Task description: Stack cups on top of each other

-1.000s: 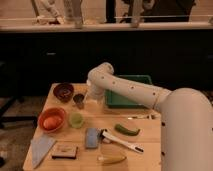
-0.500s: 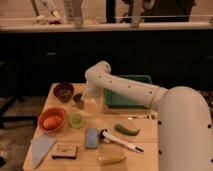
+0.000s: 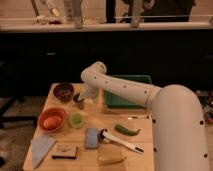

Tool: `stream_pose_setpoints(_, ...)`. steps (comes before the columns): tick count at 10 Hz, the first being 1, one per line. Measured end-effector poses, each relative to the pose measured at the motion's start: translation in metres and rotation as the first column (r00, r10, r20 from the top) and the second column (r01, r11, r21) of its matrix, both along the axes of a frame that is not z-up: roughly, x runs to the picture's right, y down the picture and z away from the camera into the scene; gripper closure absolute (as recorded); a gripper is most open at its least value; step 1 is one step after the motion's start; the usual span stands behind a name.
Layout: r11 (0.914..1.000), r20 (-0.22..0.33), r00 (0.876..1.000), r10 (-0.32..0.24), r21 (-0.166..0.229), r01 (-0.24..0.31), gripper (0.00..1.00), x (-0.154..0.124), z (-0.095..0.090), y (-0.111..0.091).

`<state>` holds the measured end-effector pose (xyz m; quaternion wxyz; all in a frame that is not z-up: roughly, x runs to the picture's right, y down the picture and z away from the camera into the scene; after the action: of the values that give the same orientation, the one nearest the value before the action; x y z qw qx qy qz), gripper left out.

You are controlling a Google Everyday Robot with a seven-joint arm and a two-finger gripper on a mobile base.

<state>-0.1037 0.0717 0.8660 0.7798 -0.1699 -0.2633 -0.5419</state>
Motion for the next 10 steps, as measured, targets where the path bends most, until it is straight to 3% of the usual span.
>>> stream_pose_setpoints(5,0.9991,-0.015,1.000,-0.009,-0.042,0.008,0.33,-0.008,0.028,0.017)
stream_pose_setpoints(7,0.9972,-0.018,1.000,-0.017,-0.073,0.016,0.48,-0.006,0.043,0.028)
stream_pose_setpoints(10,0.9953,-0.026,1.000,-0.017,-0.096,0.015,0.78,0.008,0.047,0.031)
